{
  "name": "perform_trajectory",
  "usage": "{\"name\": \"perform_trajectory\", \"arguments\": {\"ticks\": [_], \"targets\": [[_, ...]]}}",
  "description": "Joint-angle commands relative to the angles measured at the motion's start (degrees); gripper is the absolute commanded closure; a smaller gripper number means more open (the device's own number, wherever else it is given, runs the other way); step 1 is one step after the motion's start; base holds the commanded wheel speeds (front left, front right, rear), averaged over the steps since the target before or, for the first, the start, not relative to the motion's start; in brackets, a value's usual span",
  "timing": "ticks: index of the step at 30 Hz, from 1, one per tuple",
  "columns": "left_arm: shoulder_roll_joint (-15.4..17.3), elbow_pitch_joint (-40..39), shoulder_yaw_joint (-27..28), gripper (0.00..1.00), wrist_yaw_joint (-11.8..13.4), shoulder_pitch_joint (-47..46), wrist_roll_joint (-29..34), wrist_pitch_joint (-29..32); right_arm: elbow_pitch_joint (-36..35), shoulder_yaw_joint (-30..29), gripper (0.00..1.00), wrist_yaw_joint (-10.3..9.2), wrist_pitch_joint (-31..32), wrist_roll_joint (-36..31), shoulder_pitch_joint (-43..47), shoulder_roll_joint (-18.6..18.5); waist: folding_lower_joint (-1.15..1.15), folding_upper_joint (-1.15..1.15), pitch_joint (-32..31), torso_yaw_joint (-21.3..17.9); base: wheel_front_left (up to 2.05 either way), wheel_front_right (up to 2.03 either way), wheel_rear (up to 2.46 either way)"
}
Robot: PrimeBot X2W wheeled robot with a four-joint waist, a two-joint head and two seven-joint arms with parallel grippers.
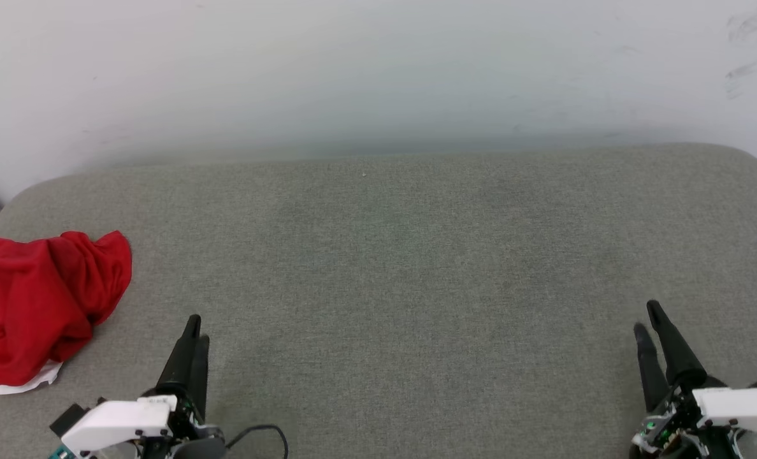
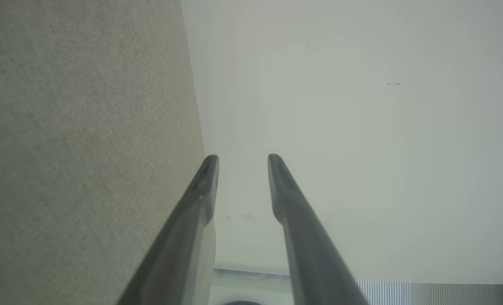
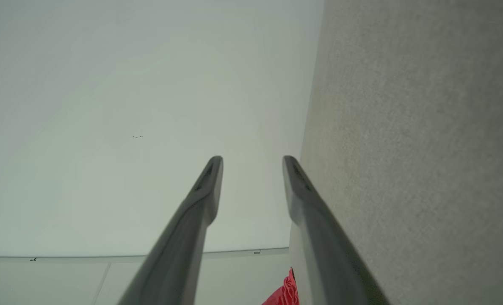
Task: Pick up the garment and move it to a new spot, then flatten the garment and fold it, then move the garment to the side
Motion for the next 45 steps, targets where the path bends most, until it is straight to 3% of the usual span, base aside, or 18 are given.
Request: {"name": "perform_trajectory", "arguments": {"ticks": [1,6,12,30,45], "targets": [[0.0,0.1,-0.1,0.0,0.0,0.3,0.0,-0.2,0.2,0.0,0.0,0.0,-0.2,-0.1,0.3,0.0,0.0,0.0,0.0,0.0,0.0,0.0,0.0],[0.0,-0.9,-0.3,0.0,0.0,0.6,1.3,-1.7,-0.3,0.1,0.0,0.0,-1.7,-1.3,0.9,0.0,0.0,0.0,0.0,0.0,0.0,0.0,0.0],[0.0,-2.3,0.2,0.0,0.5,0.7,7.5,-3.4,-1.6,-0.8,0.0,0.01,-3.4,-6.9,1.4,0.0,0.0,0.0,0.1,-0.1,0.0,0.0,0.0],[0.1,-9.0,-2.7,0.0,7.0,2.0,31.5,-7.8,-8.9,0.2,0.0,0.02,-7.7,-30.5,3.1,0.0,0.0,0.0,0.3,-0.1,0.0,0.0,0.0],[0.7,-10.5,-5.5,0.0,10.9,3.1,46.8,-10.9,-11.8,2.0,0.0,0.03,-10.9,-47.4,5.2,0.0,0.0,0.0,0.4,0.0,0.0,0.0,0.0]]}}
